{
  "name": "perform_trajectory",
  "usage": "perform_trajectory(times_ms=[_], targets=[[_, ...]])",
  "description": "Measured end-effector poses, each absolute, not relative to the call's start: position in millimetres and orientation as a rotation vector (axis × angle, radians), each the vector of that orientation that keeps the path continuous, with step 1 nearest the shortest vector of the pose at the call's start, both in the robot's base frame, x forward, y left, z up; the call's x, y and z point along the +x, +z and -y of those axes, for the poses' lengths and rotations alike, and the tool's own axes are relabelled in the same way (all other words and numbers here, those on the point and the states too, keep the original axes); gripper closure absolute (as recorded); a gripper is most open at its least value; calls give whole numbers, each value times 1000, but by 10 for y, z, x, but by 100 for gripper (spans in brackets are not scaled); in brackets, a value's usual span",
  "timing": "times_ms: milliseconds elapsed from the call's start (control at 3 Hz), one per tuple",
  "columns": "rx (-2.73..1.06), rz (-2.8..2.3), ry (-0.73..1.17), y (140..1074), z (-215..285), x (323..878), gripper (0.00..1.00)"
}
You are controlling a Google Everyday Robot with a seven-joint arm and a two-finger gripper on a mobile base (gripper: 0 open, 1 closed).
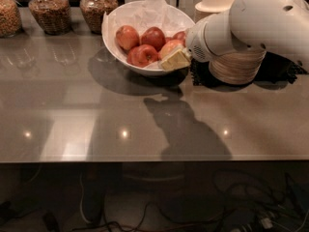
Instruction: Pick apple from white bowl
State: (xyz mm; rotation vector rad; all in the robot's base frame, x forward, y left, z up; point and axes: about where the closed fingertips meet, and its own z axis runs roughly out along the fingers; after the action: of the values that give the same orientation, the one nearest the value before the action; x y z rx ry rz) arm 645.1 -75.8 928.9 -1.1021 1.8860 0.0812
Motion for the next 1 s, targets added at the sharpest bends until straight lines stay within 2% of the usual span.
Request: perform_trajectory(times_ms=[667,1000], targets=[[-1071,-1908,89,9160,753,6607,39],[-1047,-1919,79,9126,793,6694,54]])
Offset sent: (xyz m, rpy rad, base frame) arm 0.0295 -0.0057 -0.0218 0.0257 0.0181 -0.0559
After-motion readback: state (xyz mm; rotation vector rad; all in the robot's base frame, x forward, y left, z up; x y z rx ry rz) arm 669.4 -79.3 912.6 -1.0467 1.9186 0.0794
